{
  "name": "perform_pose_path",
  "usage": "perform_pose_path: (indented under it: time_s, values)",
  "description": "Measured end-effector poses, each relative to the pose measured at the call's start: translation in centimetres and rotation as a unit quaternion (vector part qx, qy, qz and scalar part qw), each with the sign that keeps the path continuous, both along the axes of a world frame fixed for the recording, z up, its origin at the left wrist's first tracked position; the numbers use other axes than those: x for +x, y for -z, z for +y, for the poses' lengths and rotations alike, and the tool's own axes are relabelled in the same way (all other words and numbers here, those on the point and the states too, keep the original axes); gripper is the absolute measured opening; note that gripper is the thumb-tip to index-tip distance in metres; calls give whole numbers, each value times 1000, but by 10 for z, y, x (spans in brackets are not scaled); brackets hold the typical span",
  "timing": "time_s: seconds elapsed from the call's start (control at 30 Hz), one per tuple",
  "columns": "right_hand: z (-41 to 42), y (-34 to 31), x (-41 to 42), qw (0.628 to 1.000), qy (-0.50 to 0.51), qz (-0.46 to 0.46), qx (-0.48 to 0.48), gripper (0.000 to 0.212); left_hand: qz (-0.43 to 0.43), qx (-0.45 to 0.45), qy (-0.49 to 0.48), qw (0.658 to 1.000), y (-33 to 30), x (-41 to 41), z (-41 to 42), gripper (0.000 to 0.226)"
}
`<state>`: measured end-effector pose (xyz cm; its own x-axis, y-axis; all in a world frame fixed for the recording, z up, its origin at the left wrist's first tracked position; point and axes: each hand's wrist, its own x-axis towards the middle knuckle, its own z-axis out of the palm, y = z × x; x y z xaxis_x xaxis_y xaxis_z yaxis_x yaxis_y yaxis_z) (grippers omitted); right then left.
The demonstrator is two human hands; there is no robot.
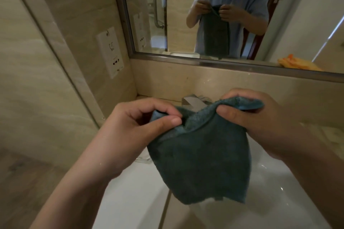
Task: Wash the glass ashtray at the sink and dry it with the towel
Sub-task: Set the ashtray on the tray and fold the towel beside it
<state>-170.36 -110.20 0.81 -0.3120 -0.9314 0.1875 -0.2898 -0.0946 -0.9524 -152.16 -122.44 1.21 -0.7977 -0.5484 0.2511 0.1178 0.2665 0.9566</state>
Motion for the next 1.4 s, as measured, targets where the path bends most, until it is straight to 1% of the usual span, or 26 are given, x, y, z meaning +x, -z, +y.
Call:
perform_pose_path:
  time_s: [0.07, 0.1, 0.13, 0.2, 0.23, 0.3, 0.33, 0.4, 0.43, 0.53, 0.57, 0.63, 0.7, 0.73, 0.77, 0.83, 0.9, 0.93, 0.97, 1.03, 1.07, 1.13, 1.17, 1.27, 1.3, 1.4]
  values:
    - [8, 8, -4, 999, -33, -28, 29, 36, 7, -8, 8, 1000, 1, -3, 0, 5]
    - [12, 11, -6, 997, -46, -39, 55, 42, 11, -9, 9, 1000, 1, -5, -1, 5]
    - [15, 15, -8, 993, -65, -45, 86, 44, 11, -4, 10, 1000, 1, -6, -1, 5]
    - [22, 23, -11, 984, -107, -46, 136, 39, 16, 7, 29, 999, 0, -9, 0, 10]
    - [25, 28, -11, 981, -122, -35, 147, 40, 19, 16, 47, 999, 0, -11, 1, 10]
    - [28, 36, -11, 977, -155, -19, 143, 58, 20, 37, 84, 996, -1, -14, 4, 10]
    - [30, 38, -10, 976, -167, -18, 138, 61, 20, 51, 102, 993, -3, -14, 6, 11]
    - [33, 39, -6, 974, -187, -18, 128, 58, 14, 71, 145, 987, -3, -14, 7, 14]
    - [34, 39, -5, 974, -191, -12, 118, 53, 9, 75, 178, 981, -3, -14, 6, 15]
    - [34, 38, -4, 976, -203, 30, 75, 28, -29, 99, 270, 957, 1, -14, 4, 18]
    - [34, 37, -5, 974, -211, 52, 63, 25, -44, 110, 286, 951, 4, -15, 3, 19]
    - [34, 34, -4, 969, -221, 91, 53, 26, -66, 137, 299, 942, 8, -18, 3, 22]
    - [33, 29, -3, 966, -228, 100, 71, 26, -70, 153, 307, 937, 10, -20, 3, 22]
    - [34, 27, -3, 963, -231, 105, 84, 27, -66, 148, 311, 937, 10, -20, 3, 22]
    - [34, 26, -4, 961, -227, 119, 101, 27, -63, 135, 308, 940, 9, -20, 3, 22]
    - [36, 24, -5, 962, -183, 159, 125, 30, -56, 103, 280, 953, 6, -19, -1, 23]
    - [39, 23, -8, 971, -130, 172, 106, 33, -51, 53, 251, 965, 5, -18, -8, 23]
    - [41, 23, -10, 976, -107, 164, 96, 35, -53, 23, 247, 967, 5, -17, -11, 22]
    - [42, 23, -10, 982, -89, 141, 93, 31, -59, -6, 249, 967, 5, -16, -15, 20]
    - [43, 25, -11, 988, -61, 118, 84, 15, -80, -48, 261, 961, 7, -15, -21, 19]
    - [42, 25, -12, 989, -52, 117, 76, 12, -93, -62, 263, 958, 7, -14, -24, 23]
    - [39, 24, -11, 993, -37, 90, 65, 13, -121, -86, 248, 957, 8, -14, -25, 32]
    - [38, 24, -11, 995, -28, 73, 57, 14, -127, -116, 232, 957, 10, -14, -25, 33]
    - [35, 23, -10, 995, -11, 88, 46, 10, -127, -246, 168, 946, 16, -18, -20, 23]
    - [34, 23, -11, 995, 5, 91, 44, 6, -127, -262, 143, 946, 19, -20, -20, 19]
    - [34, 25, -16, 992, 65, 101, 23, 8, -125, -256, 95, 954, 24, -24, -20, 6]
